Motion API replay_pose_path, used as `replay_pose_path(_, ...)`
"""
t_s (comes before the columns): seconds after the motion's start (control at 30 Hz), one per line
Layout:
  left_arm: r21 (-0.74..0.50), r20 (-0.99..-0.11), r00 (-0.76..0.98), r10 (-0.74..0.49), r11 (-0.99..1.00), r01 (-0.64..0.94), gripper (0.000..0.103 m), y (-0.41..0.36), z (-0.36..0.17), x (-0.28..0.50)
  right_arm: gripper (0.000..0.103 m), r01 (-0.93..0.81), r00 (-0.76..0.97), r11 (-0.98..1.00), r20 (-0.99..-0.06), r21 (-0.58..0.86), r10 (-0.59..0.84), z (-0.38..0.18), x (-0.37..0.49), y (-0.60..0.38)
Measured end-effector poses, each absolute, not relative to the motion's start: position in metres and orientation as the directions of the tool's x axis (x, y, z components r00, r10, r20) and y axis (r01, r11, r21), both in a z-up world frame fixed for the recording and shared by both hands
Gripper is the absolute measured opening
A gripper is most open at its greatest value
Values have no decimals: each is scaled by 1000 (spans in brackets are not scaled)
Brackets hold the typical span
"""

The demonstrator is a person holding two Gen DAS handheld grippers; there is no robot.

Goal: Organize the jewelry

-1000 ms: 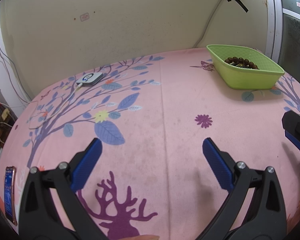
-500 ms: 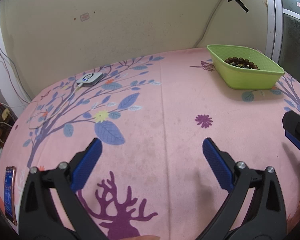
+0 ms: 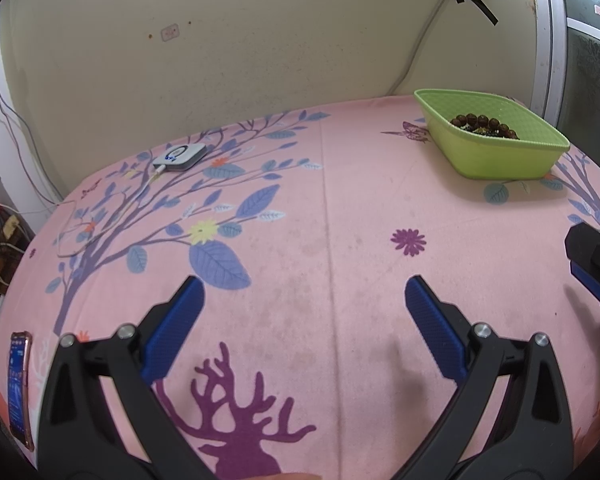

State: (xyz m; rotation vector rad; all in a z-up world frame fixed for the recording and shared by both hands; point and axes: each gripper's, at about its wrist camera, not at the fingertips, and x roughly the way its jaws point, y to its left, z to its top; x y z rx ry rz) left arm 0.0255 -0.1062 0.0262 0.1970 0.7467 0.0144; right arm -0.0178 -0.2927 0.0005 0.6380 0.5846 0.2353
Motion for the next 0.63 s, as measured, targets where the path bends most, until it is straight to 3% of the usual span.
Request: replay_pose_path(0.63, 172, -694, 716, 74, 983, 66, 97, -105, 24, 29, 51, -17, 812, 784, -448, 621, 373, 0, -19, -295)
